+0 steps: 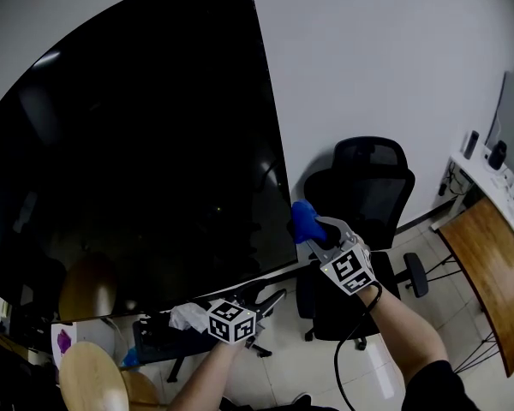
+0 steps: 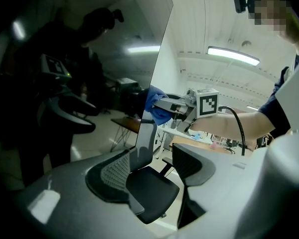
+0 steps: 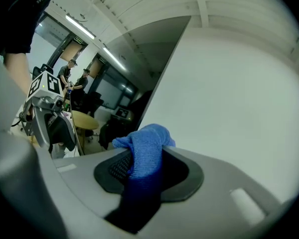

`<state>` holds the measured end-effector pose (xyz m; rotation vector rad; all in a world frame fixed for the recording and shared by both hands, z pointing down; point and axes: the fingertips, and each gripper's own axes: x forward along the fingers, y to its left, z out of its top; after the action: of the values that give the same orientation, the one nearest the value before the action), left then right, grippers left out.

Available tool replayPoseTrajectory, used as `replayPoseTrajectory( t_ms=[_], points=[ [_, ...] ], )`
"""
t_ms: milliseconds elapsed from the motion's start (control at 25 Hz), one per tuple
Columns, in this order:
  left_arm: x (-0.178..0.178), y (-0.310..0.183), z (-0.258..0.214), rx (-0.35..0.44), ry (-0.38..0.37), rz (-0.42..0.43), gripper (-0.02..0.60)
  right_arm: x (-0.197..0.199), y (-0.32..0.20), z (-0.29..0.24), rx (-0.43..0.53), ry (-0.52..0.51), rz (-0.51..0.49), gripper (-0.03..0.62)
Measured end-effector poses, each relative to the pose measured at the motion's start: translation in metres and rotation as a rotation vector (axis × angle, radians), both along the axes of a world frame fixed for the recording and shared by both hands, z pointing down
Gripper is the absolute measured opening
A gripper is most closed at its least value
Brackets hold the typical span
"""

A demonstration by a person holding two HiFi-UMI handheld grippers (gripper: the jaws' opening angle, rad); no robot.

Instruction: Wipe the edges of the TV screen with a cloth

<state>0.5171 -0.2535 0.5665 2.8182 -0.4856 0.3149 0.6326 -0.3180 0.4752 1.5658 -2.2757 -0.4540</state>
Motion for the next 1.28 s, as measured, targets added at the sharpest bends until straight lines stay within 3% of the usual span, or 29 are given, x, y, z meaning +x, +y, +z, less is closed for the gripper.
replayPoseTrajectory(
  t_ms=[440,720,1000,1280],
  points=[
    [0.005,0.008,-0.06,0.088,0.058,0.018,0.255,0.007,0.006,-0.073,0.108,-0.107,0.013,0.137],
    [-0.001,0.022,-0.093,0.143,0.094,0.021,0.255,0.018,0.023,-0.106,0.162,-0.163,0.078,0.138],
    [-0.046,0.04,-0.112,0.172,0.114,0.0,0.255,-0.008,0.072,-0.126,0.179,-0.437,0.023,0.14],
    [-0.113,0.08,-0.138,0.222,0.135,0.0,0.255,-0.091,0.127,-0.131,0.102,-0.65,-0.102,0.141]
  ],
)
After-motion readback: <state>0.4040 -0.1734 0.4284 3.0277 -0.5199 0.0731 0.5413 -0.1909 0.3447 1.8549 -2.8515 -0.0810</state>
